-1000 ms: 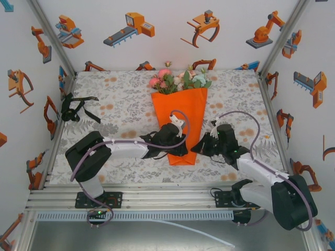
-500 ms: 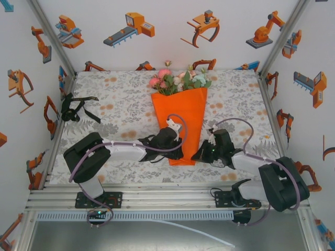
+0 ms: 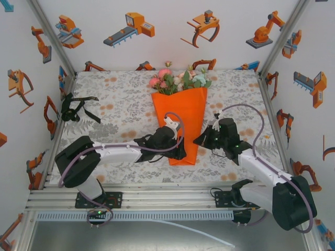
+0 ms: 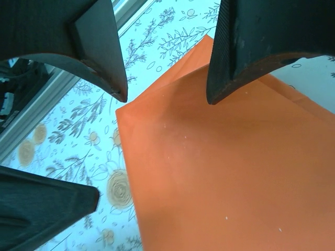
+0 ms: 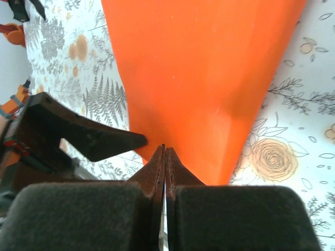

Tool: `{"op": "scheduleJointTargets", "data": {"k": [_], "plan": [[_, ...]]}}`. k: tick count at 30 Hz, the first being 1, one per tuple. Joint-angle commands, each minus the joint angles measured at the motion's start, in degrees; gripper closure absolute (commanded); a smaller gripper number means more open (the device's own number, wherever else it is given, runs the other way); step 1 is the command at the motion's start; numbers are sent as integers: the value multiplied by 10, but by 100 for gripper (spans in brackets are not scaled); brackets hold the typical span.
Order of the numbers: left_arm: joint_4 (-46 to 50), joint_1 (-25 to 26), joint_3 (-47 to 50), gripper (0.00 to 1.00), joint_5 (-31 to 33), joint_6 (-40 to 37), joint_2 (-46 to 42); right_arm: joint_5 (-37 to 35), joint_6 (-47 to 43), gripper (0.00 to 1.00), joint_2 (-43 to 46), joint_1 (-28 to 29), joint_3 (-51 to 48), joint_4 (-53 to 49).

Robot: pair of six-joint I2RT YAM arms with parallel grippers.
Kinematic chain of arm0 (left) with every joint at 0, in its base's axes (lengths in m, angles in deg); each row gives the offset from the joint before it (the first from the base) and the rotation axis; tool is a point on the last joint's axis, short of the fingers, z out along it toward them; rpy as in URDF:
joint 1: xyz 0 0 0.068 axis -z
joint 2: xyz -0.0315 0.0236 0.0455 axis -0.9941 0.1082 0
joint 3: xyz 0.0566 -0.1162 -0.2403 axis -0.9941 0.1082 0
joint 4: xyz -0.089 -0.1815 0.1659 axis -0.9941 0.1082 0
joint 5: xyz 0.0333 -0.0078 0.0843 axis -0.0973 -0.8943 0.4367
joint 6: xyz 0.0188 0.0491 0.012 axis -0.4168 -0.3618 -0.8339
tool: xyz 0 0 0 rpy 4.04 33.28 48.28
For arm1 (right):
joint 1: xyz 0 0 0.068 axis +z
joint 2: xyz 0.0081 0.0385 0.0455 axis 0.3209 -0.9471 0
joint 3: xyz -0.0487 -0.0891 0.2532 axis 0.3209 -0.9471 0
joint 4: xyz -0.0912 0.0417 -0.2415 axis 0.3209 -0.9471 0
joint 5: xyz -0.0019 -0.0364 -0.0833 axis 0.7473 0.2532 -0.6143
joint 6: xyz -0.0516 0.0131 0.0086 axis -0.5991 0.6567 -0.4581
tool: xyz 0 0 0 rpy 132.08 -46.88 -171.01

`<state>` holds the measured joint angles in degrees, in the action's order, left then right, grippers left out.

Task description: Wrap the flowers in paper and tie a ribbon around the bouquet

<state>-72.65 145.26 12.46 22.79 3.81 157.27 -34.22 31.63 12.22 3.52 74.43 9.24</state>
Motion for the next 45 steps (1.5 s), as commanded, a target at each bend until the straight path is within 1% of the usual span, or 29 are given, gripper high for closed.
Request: {"op": "scheduleJointTargets", "data": {"k": [1, 5, 14, 18, 22, 24, 26, 28, 29, 31, 32, 34, 36, 37, 39, 40, 42, 43, 45], "plan": [[11, 2, -7, 39, 22, -5, -35, -36, -31, 93, -5, -3, 9, -12], [16, 0, -9, 36, 38, -3, -60, -35, -36, 88, -26, -2, 13, 9], [45, -18, -17, 34, 84, 5, -118, -19, -36, 85, -48, -3, 23, 28], [71, -40, -17, 34, 117, 27, -151, -20, -37, 84, -45, -3, 31, 23], [118, -86, -17, 34, 149, 49, -185, -20, -37, 83, -44, -3, 44, 17], [169, -123, -30, 34, 176, 51, -201, -25, -38, 82, -40, -2, 57, 7], [207, -167, -37, 33, 185, 48, -216, -36, -43, 79, -34, -2, 73, -7], [234, -212, -36, 33, 178, 45, -231, -53, -56, 74, -21, -2, 92, -35], [238, -231, -32, 33, 173, 34, -241, -66, -68, 72, -13, -2, 101, -56], [267, -265, -31, 33, 189, 23, -259, -91, -97, 68, 0, -2, 121, -109], [278, -288, -31, 33, 195, 21, -266, -102, -112, 67, 4, -2, 134, -136], [308, -346, -41, 33, 186, 26, -265, -110, -131, 65, 9, -2, 153, -171], [341, -415, -67, 33, 188, 26, -246, -109, -134, 61, 18, 0, 160, -170], [343, -442, -76, 33, 192, 25, -234, -106, -134, 58, 21, 0, 159, -160], [332, -506, -95, 33, 179, 20, -198, -99, -126, 48, 23, 0, 156, -132], [323, -527, -103, 33, 180, 18, -180, -94, -125, 43, 22, -1, 156, -124], [319, -576, -134, 34, 184, 18, -123, -84, -121, 41, 15, 0, 158, -106], [314, -590, -146, 35, 192, 14, -96, -78, -121, 41, 13, 0, 159, -99], [295, -621, -182, 36, 185, -5, -28, -71, -121, 41, 13, -1, 158, -86]]}}
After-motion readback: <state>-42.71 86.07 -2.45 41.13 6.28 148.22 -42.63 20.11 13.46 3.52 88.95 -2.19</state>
